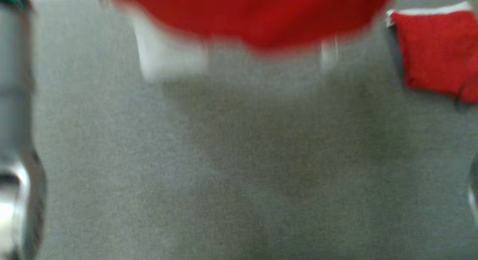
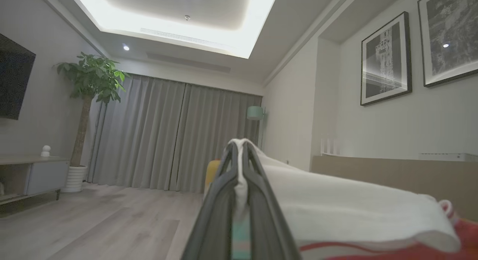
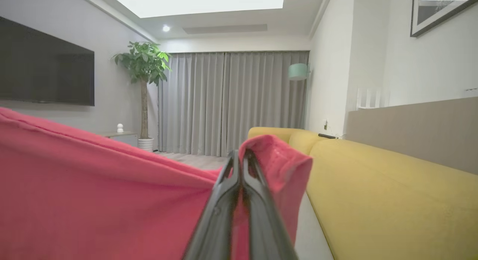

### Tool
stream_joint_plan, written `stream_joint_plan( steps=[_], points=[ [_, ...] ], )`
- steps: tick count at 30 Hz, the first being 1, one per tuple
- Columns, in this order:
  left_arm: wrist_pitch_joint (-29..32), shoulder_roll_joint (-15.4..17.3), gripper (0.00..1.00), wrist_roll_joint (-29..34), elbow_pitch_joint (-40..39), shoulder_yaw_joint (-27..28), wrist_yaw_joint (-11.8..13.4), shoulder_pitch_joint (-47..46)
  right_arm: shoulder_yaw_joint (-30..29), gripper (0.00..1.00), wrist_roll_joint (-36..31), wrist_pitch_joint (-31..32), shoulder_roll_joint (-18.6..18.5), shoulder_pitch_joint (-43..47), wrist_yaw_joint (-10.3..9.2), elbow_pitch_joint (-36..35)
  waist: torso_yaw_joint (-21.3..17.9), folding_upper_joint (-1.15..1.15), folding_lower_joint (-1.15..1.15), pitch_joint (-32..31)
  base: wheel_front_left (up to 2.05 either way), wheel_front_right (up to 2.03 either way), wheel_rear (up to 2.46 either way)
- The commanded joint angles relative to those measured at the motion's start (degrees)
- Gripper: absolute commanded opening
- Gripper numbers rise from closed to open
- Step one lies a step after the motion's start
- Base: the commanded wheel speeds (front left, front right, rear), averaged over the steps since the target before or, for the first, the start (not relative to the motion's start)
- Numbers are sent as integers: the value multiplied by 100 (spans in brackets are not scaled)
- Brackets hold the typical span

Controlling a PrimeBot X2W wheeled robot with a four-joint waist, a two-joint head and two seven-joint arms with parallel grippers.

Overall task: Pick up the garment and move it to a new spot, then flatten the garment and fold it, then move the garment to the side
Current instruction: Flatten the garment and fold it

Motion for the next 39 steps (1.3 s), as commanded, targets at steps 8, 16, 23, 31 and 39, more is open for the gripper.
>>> stream_joint_plan(
  steps=[8, 16, 23, 31, 39],
  points=[
    [-1035, 185, 0, 86, 1632, 172, -478, -1457, 95, 0, -233, -1492, 172, -1580, -4, 2169, 184, 0, -3, 664, 0, 0, 0],
    [-1297, 100, 0, 156, 2358, -262, -933, -202, 1084, 0, 144, -1295, -127, -658, -4, 3337, 371, 0, -3, 381, 0, 0, 0],
    [-1112, 350, 0, 258, 2286, -715, -1066, 1544, 2366, 0, 819, -496, -575, 392, -4, 3531, 450, 0, -3, -102, 0, 0, 0],
    [-565, 623, 0, 153, 1367, -1035, -1058, 3266, 3293, 0, 1734, 79, -1177, 1279, -4, 3125, 497, 0, -3, -797, 0, 0, 0],
    [293, 977, 0, 17, 71, -1211, -891, 4526, 3808, 0, 2263, 362, -1619, 2049, -4, 2626, 565, 0, -3, -1370, 0, 0, 0]
  ],
)
